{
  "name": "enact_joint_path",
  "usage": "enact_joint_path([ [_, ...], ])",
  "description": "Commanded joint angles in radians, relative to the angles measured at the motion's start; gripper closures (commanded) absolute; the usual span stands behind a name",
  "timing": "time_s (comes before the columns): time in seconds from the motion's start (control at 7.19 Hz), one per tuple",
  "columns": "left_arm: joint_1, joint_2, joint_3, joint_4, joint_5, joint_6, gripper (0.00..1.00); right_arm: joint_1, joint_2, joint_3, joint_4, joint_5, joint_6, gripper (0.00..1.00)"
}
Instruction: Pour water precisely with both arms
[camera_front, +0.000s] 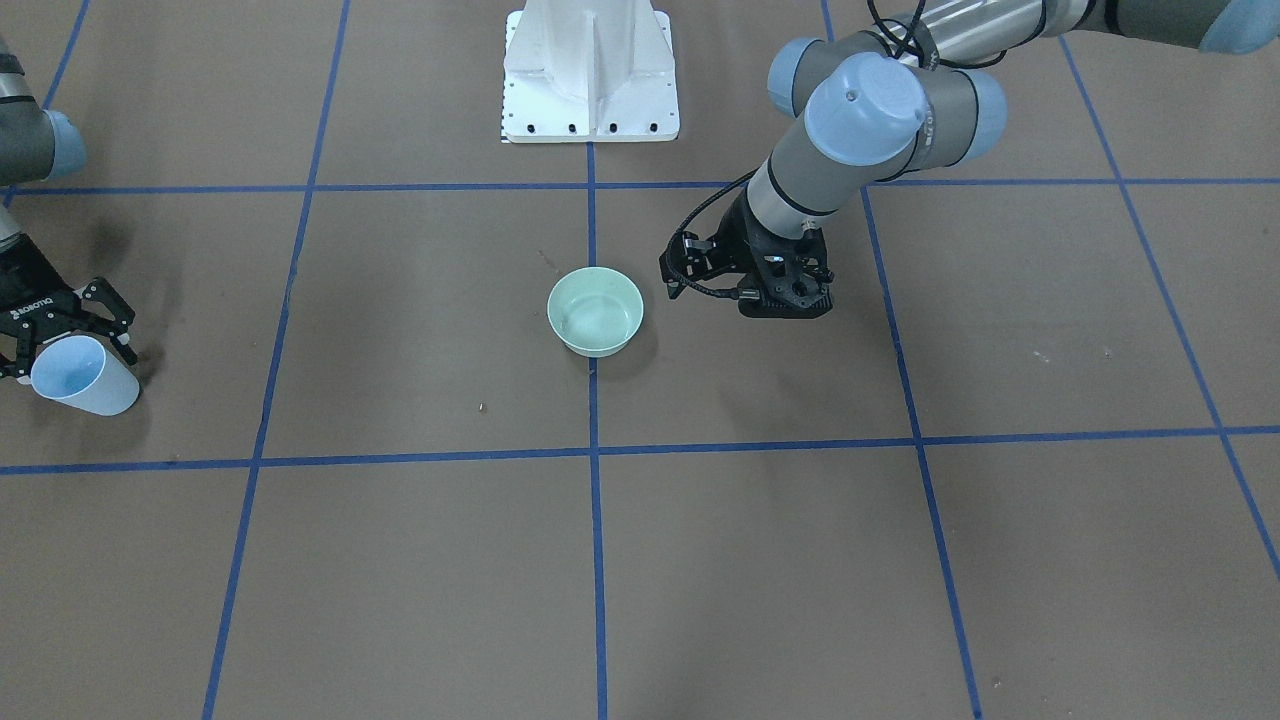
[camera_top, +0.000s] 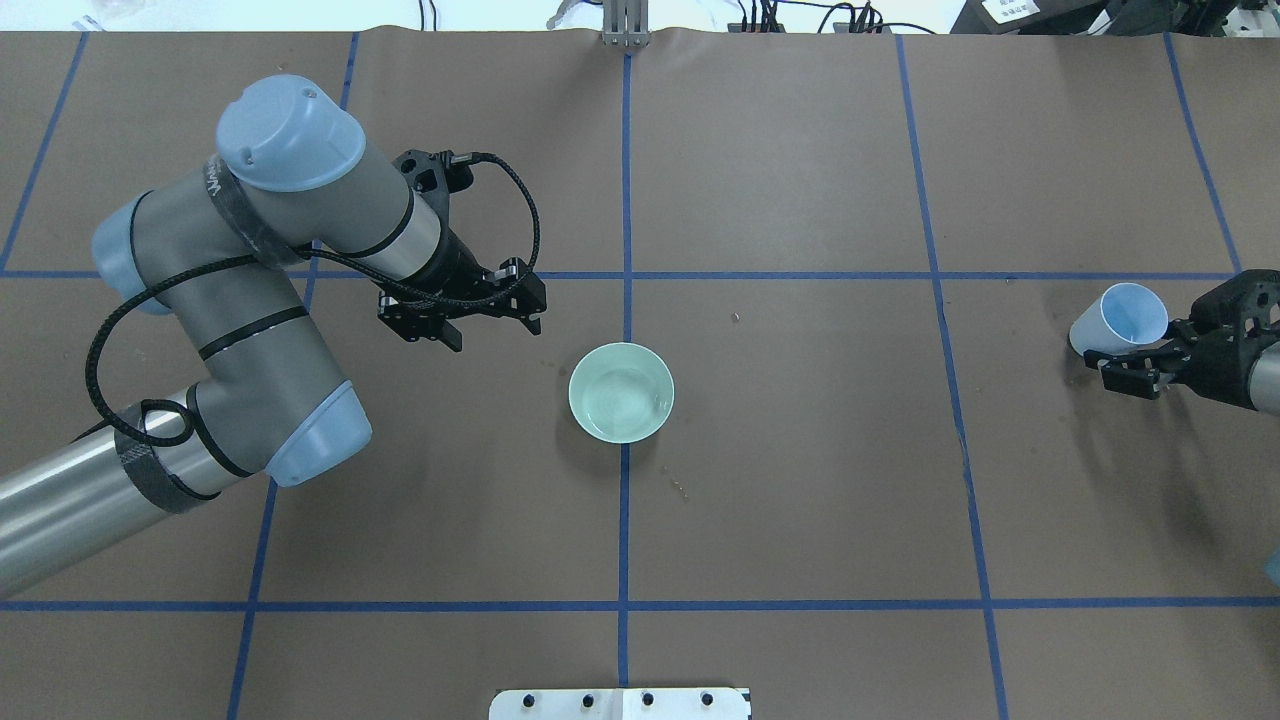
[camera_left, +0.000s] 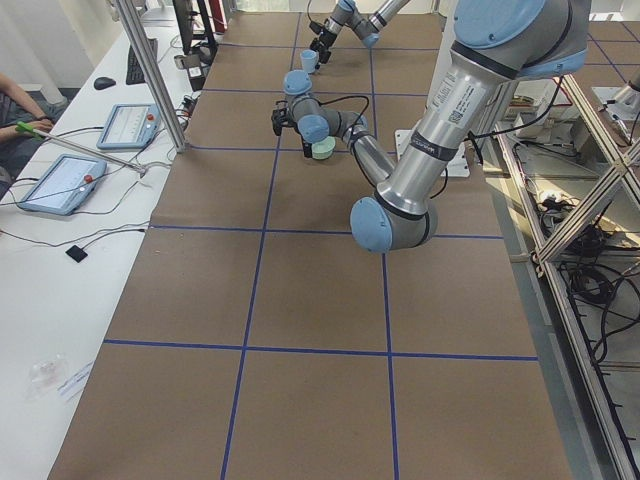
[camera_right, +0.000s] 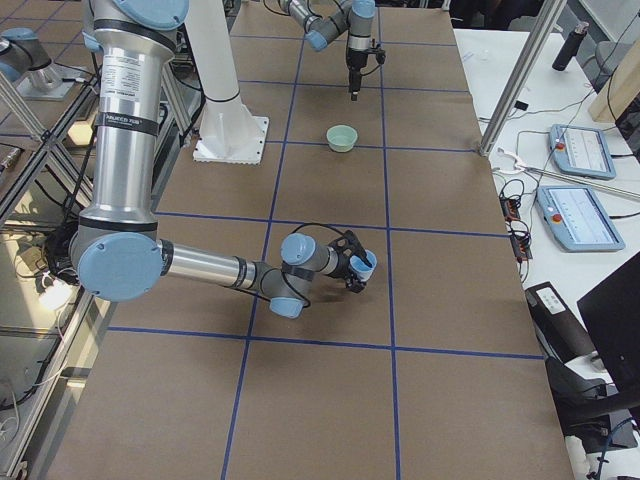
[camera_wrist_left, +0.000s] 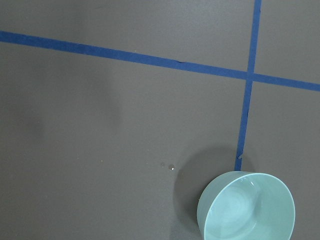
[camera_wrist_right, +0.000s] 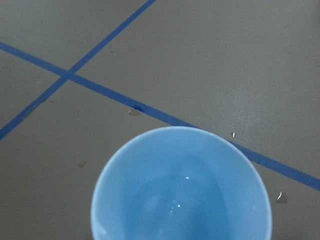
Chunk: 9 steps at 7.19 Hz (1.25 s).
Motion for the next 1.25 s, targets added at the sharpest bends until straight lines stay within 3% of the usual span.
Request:
enact_joint_path([
  [0.0,-0.001,0.000,-0.005,0.001,0.000,0.000,0.08,-0.001,0.011,-0.047,0.070,-0.025,0.001,0.08],
  [1.11,-0.003,0.003,-0.009,0.001,0.000,-0.002,0.08,-0.005,0.014,-0.046,0.139,-0.081,0.002,0.08],
])
